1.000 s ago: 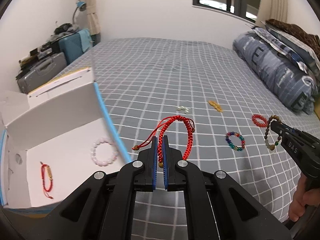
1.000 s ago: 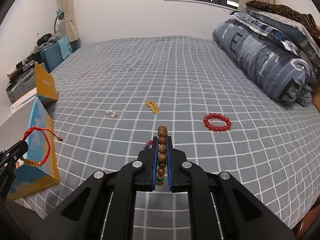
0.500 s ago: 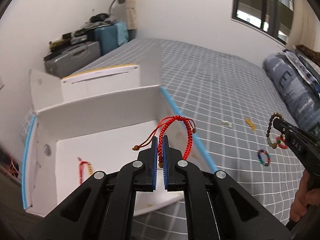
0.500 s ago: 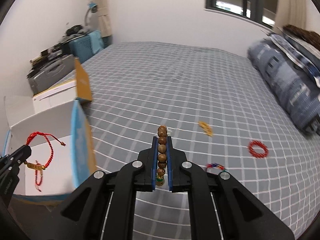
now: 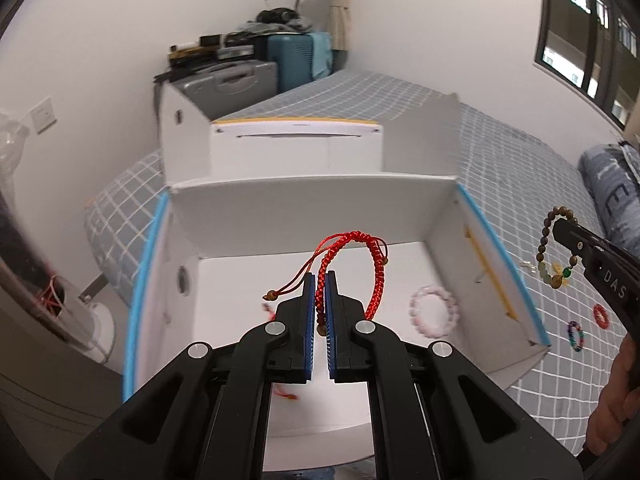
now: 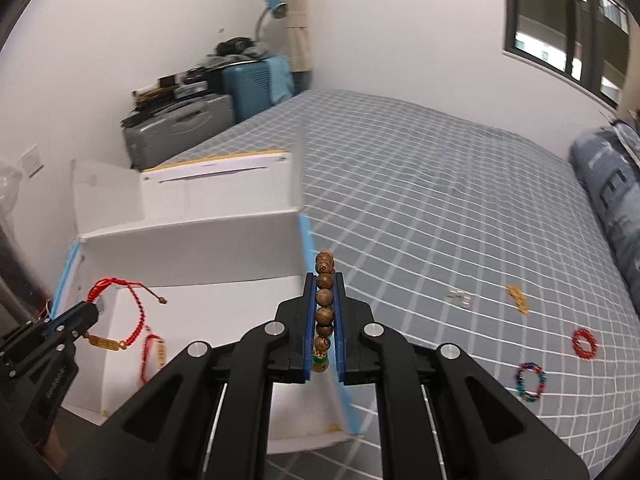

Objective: Organize jewelry
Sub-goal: 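Carry both held bracelets over the white cardboard box, then open both tools to drop the bracelets into the box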

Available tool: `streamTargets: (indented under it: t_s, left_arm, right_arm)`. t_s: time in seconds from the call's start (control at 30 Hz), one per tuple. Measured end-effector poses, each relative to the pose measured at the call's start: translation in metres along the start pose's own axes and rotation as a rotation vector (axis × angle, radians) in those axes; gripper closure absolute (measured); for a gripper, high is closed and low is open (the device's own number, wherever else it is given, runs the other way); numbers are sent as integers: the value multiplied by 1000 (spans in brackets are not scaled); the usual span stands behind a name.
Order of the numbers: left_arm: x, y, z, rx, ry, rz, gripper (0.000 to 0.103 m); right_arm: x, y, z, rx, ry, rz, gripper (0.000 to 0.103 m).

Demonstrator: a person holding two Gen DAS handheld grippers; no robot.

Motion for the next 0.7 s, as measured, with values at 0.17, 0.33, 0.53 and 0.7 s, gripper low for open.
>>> streamTargets:
  t_s: [0.17,0.33,0.53,0.7]
  left_arm:
    - [19,-5,14,49,31,-21,99]
    - [25,-10,34,106,36,-26,99]
    - [33,-15,52,159,69,-32,99]
    - [39,-16,61,204,85,-38,98]
  right_arm:
    - [36,3,12,19,31,-64,96]
    - [58,-5,33,73,41,-117,96]
    - [64,-17,66,200,57,-97,96]
    - [68,-25,78,260,57,-98,96]
Point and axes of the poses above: each gripper's, at about its wrist camera, not at the fingertips, and z roughly the way its jaws point, x to its left, y to its top, the point moved 3 cm from there along z, roughly the way its jaws point, and after that the axes turned 9 degrees about -z, right-handed, at the moved point
